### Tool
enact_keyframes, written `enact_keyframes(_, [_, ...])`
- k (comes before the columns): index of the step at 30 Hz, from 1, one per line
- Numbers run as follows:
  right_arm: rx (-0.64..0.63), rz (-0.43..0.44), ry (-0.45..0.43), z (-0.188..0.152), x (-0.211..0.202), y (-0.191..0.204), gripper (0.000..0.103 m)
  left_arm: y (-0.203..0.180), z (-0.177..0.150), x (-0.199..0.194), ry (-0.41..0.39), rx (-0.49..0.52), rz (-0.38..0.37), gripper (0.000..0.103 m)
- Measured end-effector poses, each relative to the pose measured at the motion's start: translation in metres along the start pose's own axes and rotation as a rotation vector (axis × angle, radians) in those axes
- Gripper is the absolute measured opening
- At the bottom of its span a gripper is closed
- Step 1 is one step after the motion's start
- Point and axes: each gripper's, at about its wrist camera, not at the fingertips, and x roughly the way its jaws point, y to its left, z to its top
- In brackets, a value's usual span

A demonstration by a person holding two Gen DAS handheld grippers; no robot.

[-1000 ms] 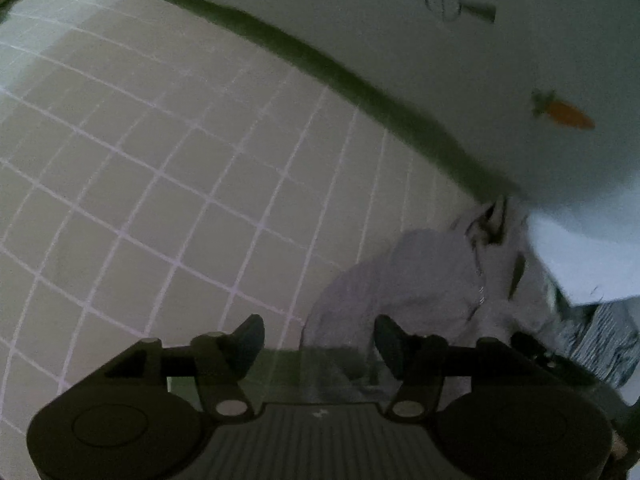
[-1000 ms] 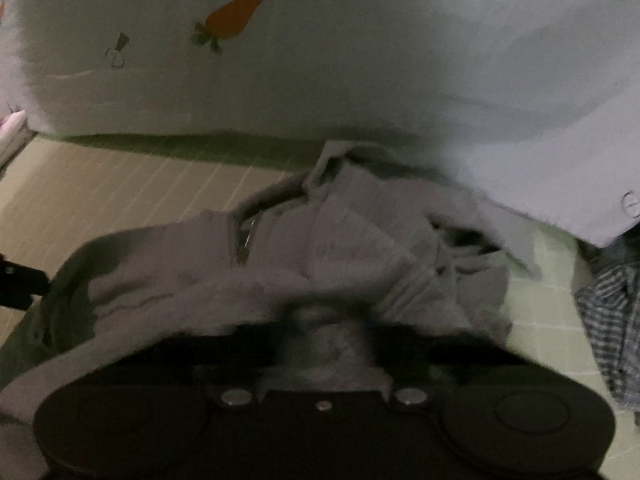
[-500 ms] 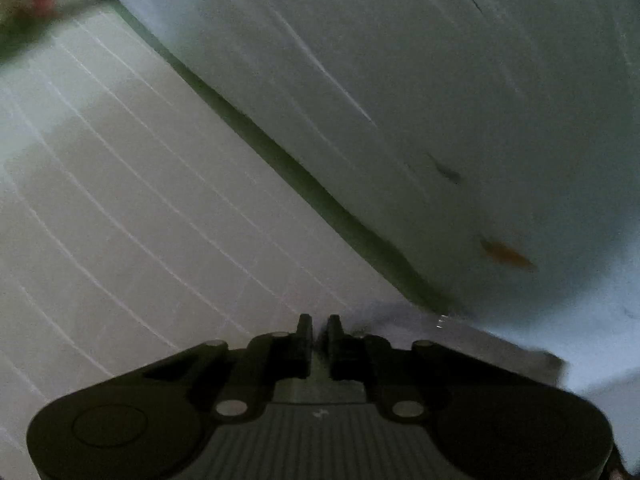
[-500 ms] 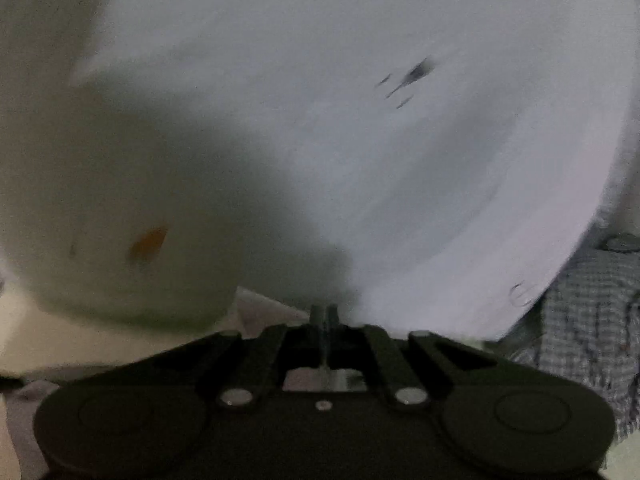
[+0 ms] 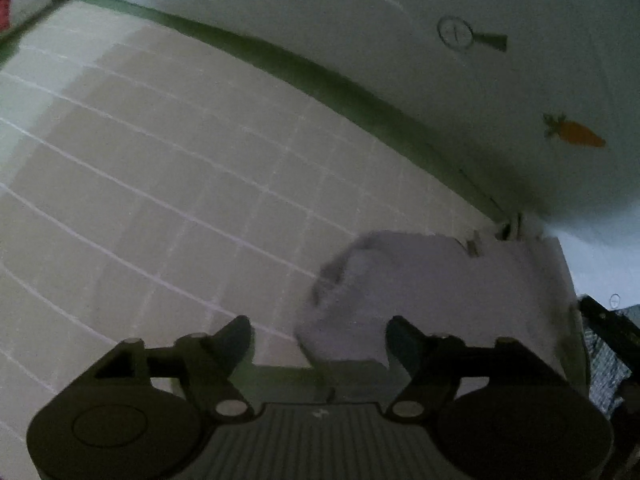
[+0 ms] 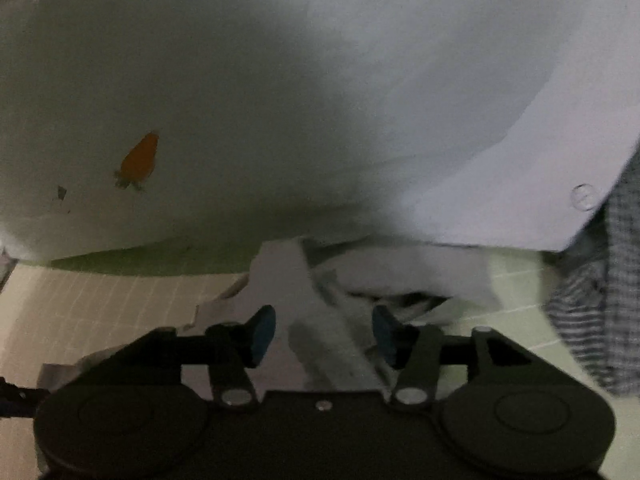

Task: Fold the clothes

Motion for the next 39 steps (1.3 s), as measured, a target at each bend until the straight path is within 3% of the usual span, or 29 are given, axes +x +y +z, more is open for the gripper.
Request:
enact_keyframes(4, [-0.040,0.018,0.039,0.002,0.026,0.008,0.061,-0.006,0.004,0.016,0.003,0.002,-0.005,0.077])
enact_keyframes(5, [-0.050,0.016,0.048,0.001,0.031,0.010,0.061,-0.007,0.005,0.019,-0.003,0.004,-0.011,0.065])
enact_keyframes(6, [-0.056,0.007,0.054,0.000,0.033,0.012,0.053,-0.008,0.006,0.019,-0.009,0.003,-0.023,0.050])
enact_keyframes(7, [-0.057,0.002,0.057,-0.001,0.034,0.013,0.044,-0.010,0.009,0.021,-0.001,-0.003,-0.030,0.024])
enact_keyframes(8, [-0.052,0.002,0.057,-0.001,0.032,0.010,0.024,-0.009,0.011,0.022,0.011,-0.018,-0.035,0.021])
enact_keyframes(9, [-0.043,0.006,0.052,-0.001,0.030,0.008,0.016,-0.010,0.012,0.021,0.005,-0.028,-0.045,0.018])
enact_keyframes(10, [-0.028,0.018,0.038,-0.003,0.026,0.006,0.015,-0.011,0.013,0.020,-0.002,-0.037,-0.056,0.014])
enact_keyframes(13, [-0.007,0.026,-0.015,-0.008,-0.006,-0.003,0.012,-0.024,0.007,-0.003,-0.043,0.001,-0.082,0.012])
enact_keyframes(17, [0.005,0.005,-0.079,-0.028,-0.079,-0.018,0.011,-0.031,-0.016,-0.055,-0.076,0.083,-0.135,0.012])
enact_keyframes(22, [0.070,-0.039,-0.016,-0.093,-0.138,-0.044,0.011,-0.022,-0.075,-0.084,-0.011,0.049,-0.180,0.012])
enact_keyframes(29, [0.084,-0.057,0.098,-0.168,-0.164,-0.076,0.011,-0.023,-0.159,-0.098,0.044,0.093,-0.088,0.012])
enact_keyframes(33, [0.039,-0.024,0.174,-0.201,-0.168,-0.093,0.011,-0.022,-0.209,-0.091,0.099,0.024,0.001,0.012])
enact_keyframes(39, [-0.020,0.029,0.214,-0.220,-0.184,-0.111,0.013,-0.018,-0.255,-0.090,0.107,-0.046,0.051,0.013])
